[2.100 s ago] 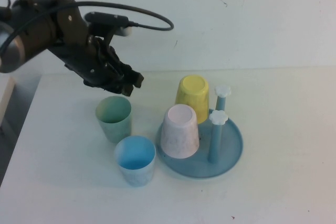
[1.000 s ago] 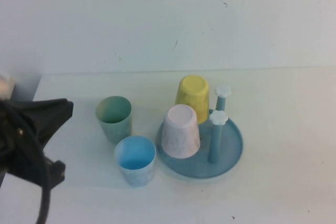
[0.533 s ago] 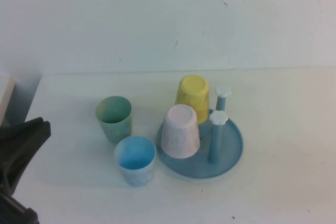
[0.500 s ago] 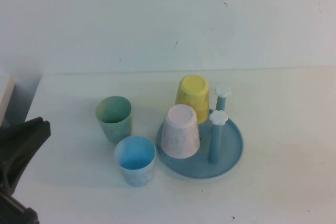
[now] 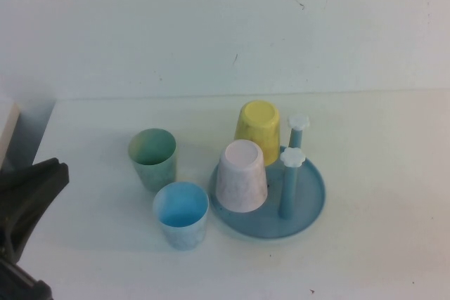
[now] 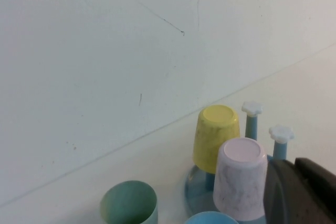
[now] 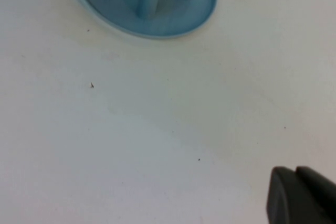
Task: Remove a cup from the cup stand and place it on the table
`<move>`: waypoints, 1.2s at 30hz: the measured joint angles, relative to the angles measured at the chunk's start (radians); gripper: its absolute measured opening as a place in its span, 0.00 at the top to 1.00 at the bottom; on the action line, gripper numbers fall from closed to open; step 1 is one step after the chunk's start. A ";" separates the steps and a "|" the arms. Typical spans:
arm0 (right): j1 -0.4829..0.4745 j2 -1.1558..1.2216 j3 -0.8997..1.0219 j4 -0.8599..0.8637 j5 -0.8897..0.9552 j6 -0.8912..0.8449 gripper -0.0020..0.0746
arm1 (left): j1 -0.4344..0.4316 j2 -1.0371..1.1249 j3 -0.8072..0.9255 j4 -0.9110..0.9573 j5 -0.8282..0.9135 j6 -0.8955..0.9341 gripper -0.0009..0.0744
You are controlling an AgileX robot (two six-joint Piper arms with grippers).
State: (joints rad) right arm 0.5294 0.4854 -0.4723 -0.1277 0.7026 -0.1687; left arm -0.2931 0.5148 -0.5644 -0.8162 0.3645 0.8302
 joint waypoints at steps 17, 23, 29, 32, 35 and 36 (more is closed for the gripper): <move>0.000 0.000 0.000 0.008 0.002 0.000 0.97 | -0.049 -0.108 0.072 0.218 -0.054 -0.280 0.99; 0.000 0.000 0.000 0.008 0.003 0.000 0.97 | 0.007 -0.218 0.229 0.564 -0.194 -0.679 0.99; 0.000 0.000 0.000 0.008 0.003 -0.002 0.97 | 0.109 -0.283 0.405 0.698 -0.318 -0.860 0.99; 0.000 0.000 0.000 0.008 0.003 -0.008 0.97 | 0.183 -0.313 0.467 0.707 -0.321 -0.891 0.99; 0.000 0.000 0.000 0.008 0.003 -0.012 0.97 | 0.239 -0.354 0.512 0.709 -0.321 -0.920 0.99; 0.000 0.000 0.000 0.008 0.003 -0.013 0.97 | 0.253 -0.370 0.526 0.709 -0.321 -0.924 0.99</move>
State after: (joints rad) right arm 0.5294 0.4854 -0.4723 -0.1199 0.7055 -0.1821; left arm -0.0397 0.1447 -0.0387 -0.1070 0.0437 -0.0940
